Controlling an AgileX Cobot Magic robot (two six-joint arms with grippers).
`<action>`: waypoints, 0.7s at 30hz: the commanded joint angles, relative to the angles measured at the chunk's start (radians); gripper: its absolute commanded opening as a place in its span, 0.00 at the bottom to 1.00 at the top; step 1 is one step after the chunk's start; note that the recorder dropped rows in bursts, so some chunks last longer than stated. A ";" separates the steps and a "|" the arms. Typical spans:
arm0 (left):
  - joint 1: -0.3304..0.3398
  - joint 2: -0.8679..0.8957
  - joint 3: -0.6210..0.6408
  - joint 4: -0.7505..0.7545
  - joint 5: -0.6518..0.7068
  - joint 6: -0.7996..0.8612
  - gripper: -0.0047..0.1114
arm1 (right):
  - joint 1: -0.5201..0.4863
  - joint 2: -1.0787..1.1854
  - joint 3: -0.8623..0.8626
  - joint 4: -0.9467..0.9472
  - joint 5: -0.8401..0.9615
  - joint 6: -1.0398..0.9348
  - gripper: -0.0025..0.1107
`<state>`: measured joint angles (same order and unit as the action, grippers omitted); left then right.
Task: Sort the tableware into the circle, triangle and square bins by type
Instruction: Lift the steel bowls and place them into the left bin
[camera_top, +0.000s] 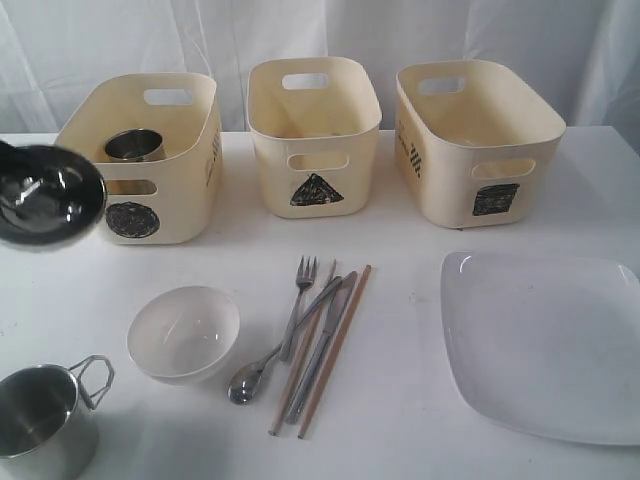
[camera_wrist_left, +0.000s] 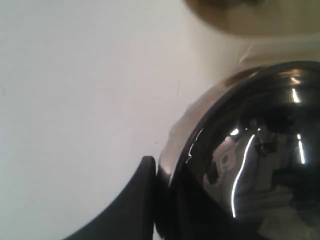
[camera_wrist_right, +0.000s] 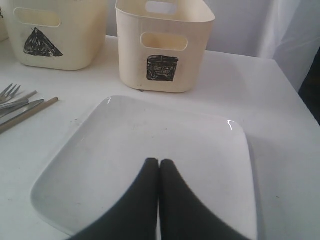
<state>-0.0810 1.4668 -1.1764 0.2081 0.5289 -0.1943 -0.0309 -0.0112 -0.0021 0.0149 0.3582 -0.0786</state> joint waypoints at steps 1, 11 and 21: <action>0.000 -0.218 -0.046 -0.010 0.050 -0.016 0.04 | 0.001 0.011 0.002 -0.007 -0.015 0.004 0.02; 0.000 -0.161 -0.046 0.032 -0.809 0.007 0.04 | 0.001 0.011 0.002 -0.007 -0.015 0.004 0.02; -0.002 0.354 -0.140 0.035 -1.090 0.051 0.04 | 0.001 0.011 0.002 -0.007 -0.015 0.004 0.02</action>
<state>-0.0810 1.7749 -1.2754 0.2363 -0.5805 -0.1417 -0.0309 -0.0112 -0.0021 0.0149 0.3582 -0.0786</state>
